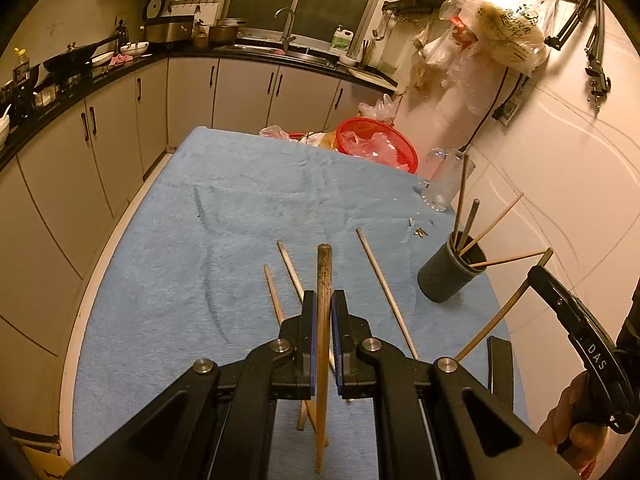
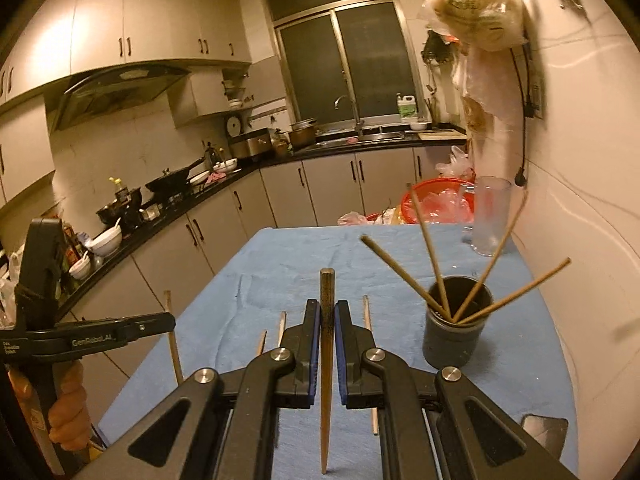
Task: Organize utensils
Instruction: 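Carry the upright chopstick with the left gripper over the black cup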
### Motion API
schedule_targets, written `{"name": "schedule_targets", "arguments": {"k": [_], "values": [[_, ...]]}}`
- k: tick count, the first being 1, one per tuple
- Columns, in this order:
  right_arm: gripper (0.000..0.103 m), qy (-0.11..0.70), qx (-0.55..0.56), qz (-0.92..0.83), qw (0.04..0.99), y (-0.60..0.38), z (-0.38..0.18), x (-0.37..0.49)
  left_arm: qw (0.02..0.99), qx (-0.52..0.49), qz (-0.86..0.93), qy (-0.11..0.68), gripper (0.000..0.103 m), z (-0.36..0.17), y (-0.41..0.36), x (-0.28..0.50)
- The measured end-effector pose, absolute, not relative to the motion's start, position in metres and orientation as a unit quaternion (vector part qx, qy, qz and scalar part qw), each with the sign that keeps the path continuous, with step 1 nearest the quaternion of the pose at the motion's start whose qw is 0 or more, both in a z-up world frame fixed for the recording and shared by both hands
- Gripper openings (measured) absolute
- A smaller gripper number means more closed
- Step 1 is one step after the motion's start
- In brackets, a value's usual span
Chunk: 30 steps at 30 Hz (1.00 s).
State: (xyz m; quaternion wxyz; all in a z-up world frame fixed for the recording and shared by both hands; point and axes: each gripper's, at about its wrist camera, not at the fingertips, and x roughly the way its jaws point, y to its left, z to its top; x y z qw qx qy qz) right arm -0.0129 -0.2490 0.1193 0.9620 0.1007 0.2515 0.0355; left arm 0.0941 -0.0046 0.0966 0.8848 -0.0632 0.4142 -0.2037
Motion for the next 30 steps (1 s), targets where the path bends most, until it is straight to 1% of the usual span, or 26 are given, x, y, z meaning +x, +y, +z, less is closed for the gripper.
{"name": "schedule_targets", "arguments": {"k": [12, 30], "values": [[0.008, 0.228, 0.124, 0.015, 0.966, -0.275, 0.129, -0.033, 0.887, -0.058, -0.220, 0.402, 0.007, 0.111, -0.019, 0.088], [0.008, 0.217, 0.150, -0.008, 0.964, -0.303, 0.132, -0.048, 0.890, -0.043, -0.237, 0.387, 0.007, 0.125, -0.037, 0.078]]}}
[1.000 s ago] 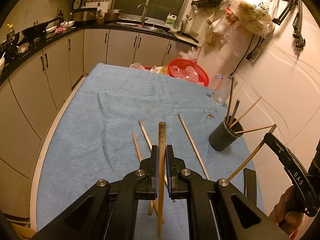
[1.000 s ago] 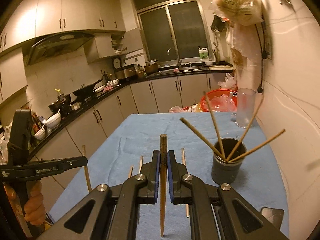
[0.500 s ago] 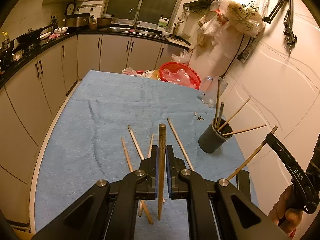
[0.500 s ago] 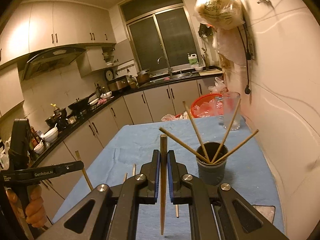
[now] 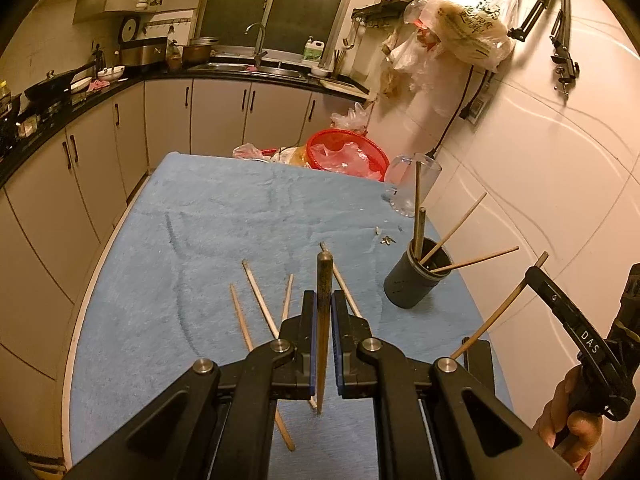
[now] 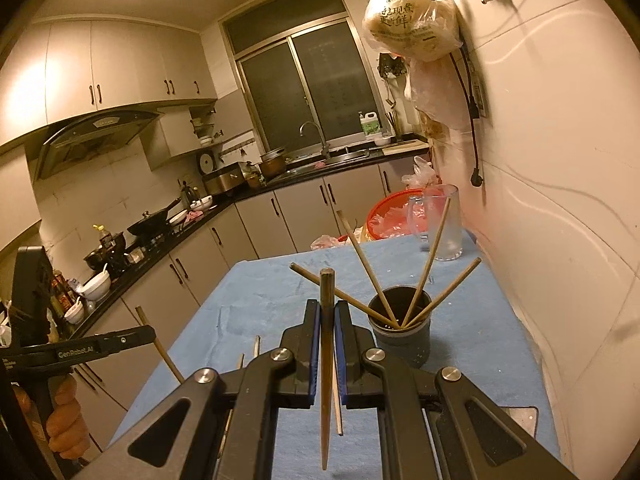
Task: Organize utensils
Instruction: 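Carry the upright chopstick with the left gripper over the black cup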
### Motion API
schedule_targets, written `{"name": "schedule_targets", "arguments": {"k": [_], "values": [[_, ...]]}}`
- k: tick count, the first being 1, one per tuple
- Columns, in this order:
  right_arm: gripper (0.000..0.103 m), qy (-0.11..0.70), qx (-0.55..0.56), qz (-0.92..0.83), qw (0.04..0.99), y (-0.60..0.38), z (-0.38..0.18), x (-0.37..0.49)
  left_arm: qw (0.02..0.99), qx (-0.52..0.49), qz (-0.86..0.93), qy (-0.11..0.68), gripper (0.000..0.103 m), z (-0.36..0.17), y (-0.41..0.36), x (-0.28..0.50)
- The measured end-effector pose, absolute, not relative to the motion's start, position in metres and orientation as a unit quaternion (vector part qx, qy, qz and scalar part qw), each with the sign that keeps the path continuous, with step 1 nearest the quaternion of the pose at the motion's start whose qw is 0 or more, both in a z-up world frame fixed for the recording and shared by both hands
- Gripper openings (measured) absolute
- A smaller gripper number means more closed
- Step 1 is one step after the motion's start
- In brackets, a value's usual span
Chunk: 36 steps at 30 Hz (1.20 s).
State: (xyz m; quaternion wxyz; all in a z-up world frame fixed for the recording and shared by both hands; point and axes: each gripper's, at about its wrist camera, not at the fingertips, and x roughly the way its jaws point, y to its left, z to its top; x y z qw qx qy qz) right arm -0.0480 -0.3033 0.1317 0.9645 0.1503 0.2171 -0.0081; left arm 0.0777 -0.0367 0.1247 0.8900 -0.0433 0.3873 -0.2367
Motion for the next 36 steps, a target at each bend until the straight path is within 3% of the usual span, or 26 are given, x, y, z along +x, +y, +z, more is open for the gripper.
{"name": "schedule_targets", "arguments": {"k": [36], "values": [[0.008, 0.206, 0.160, -0.001, 0.965, -0.313, 0.142, -0.060, 0.891, -0.016, -0.259, 0.373, 0.007, 0.145, -0.067, 0.066]]}}
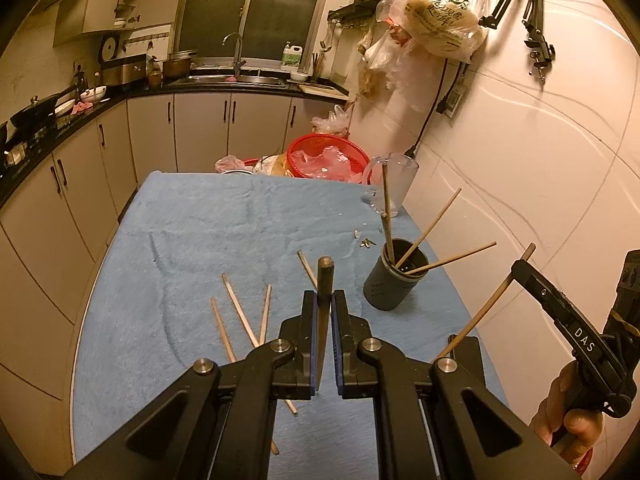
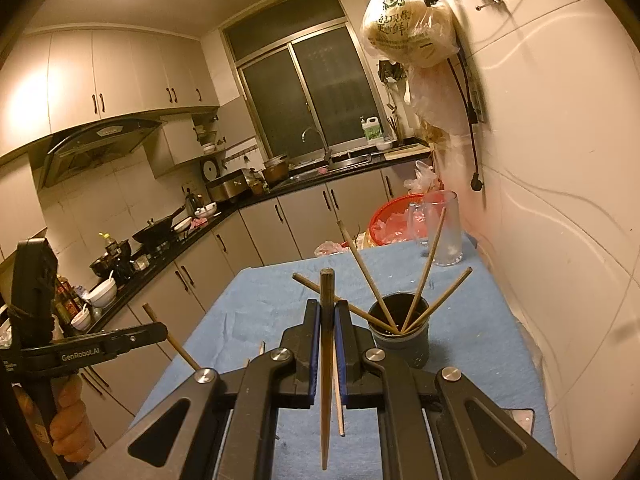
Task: Organize utensils
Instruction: 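Carry the upright chopstick with the left gripper over the black cup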
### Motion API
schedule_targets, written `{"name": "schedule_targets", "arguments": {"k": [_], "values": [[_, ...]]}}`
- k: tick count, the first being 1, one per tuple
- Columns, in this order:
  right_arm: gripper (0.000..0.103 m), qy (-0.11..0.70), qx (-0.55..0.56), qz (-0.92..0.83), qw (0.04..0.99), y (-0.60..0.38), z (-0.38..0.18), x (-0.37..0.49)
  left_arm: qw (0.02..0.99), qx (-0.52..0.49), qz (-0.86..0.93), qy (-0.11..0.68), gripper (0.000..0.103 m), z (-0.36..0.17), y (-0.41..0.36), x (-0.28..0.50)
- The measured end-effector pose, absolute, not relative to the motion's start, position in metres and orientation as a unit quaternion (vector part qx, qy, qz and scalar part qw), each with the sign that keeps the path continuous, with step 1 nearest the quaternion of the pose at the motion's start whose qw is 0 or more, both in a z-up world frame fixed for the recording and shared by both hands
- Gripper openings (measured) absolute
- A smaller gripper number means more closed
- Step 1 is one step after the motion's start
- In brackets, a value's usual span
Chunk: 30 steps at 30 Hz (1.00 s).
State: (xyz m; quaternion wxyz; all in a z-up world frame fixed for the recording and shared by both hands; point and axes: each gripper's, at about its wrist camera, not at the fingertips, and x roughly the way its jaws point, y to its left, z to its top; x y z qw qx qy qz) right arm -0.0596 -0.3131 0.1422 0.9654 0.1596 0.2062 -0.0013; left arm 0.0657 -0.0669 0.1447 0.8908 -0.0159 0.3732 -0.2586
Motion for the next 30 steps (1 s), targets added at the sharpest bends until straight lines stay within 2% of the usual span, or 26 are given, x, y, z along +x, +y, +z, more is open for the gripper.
{"name": "schedule_targets", "arguments": {"k": [12, 30], "values": [[0.008, 0.197, 0.178, -0.006, 0.964, -0.338, 0.156, -0.061, 0.886, -0.008, -0.290, 0.362, 0.007, 0.170, -0.097, 0.068], [0.008, 0.133, 0.167, -0.048, 0.976, -0.379, 0.223, -0.023, 0.887, -0.011, -0.332, 0.322, 0.007, 0.238, -0.171, 0.097]]}}
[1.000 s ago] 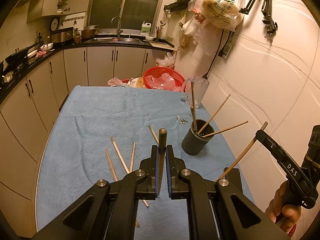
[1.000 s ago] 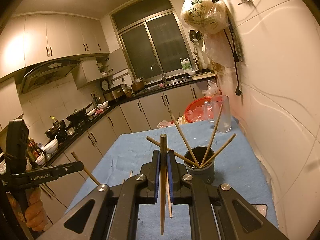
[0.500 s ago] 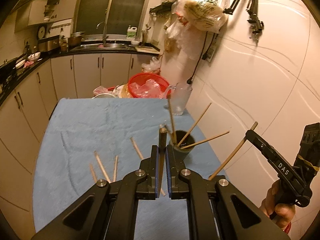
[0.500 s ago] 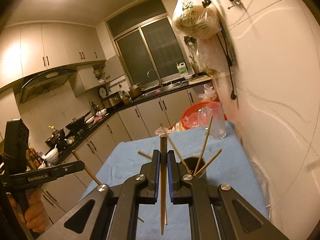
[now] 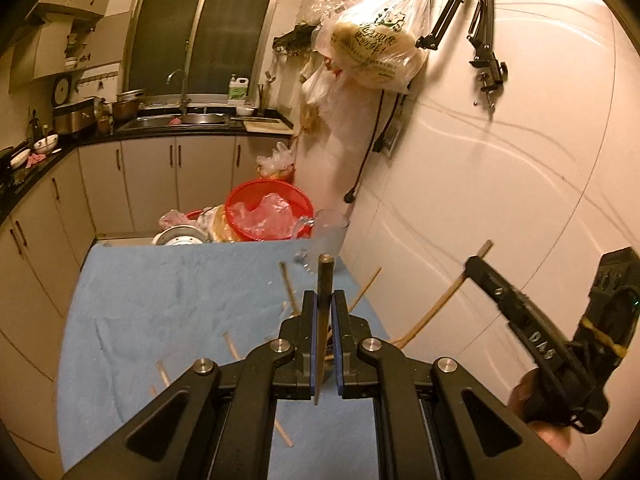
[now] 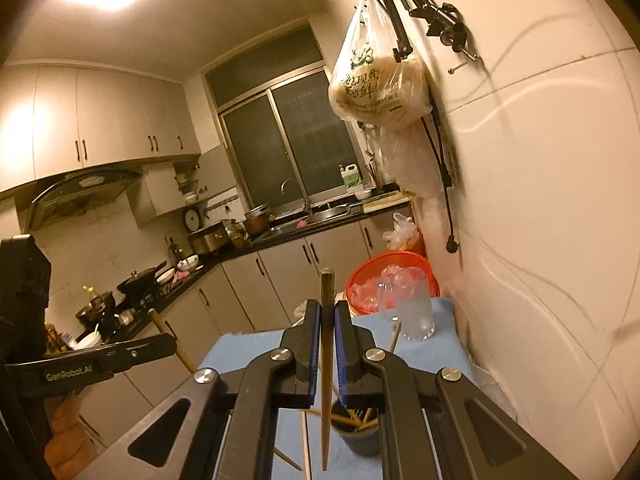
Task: Organize utensils
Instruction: 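Carry the upright chopstick with the left gripper over the black cup, then lower the chopstick into the black cup and open the left gripper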
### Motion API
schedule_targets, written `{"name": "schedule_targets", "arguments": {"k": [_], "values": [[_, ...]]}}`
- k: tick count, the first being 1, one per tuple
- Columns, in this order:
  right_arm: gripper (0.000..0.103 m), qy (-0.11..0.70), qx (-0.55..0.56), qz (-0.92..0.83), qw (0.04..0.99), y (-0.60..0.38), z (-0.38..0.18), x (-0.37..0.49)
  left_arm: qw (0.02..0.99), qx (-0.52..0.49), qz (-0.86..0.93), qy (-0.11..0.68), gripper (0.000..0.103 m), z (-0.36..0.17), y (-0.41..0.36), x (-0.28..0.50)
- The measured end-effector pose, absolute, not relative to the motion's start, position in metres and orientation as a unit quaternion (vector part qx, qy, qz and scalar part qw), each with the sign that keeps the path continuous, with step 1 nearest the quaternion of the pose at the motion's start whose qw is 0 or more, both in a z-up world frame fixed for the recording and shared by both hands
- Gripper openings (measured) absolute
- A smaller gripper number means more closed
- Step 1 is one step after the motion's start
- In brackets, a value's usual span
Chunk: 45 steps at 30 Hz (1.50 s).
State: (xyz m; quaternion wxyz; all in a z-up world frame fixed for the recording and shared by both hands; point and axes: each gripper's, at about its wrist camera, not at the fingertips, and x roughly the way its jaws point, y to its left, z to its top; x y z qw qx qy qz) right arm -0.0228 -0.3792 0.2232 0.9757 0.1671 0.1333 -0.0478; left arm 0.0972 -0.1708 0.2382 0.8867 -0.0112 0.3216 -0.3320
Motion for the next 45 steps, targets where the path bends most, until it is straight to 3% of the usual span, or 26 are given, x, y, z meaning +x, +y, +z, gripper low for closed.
{"name": "schedule_targets", "arguments": {"k": [8, 29, 37, 40, 45], "values": [[0.008, 0.132, 0.151, -0.076, 0.977, -0.397, 0.228, 0.013, 0.887, -0.022, -0.334, 0.318, 0.007, 0.246, -0.197, 0.132], [0.010, 0.216, 0.172, -0.096, 0.956, -0.424, 0.152, 0.078, 0.862, -0.021, -0.306, 0.404, 0.007, 0.162, -0.236, 0.191], [0.015, 0.216, 0.178, -0.097, 0.955, -0.428, 0.160, 0.070, 0.861, -0.027, -0.312, 0.400, 0.010, 0.170, -0.230, 0.185], [0.019, 0.204, 0.174, -0.100, 0.958, -0.424, 0.170, 0.062, 0.865, -0.031, -0.313, 0.390, 0.019, 0.178, -0.224, 0.179], [0.019, 0.183, 0.179, -0.087, 0.963, -0.416, 0.185, 0.038, 0.868, -0.042, -0.316, 0.379, 0.020, 0.191, -0.210, 0.167]]}}
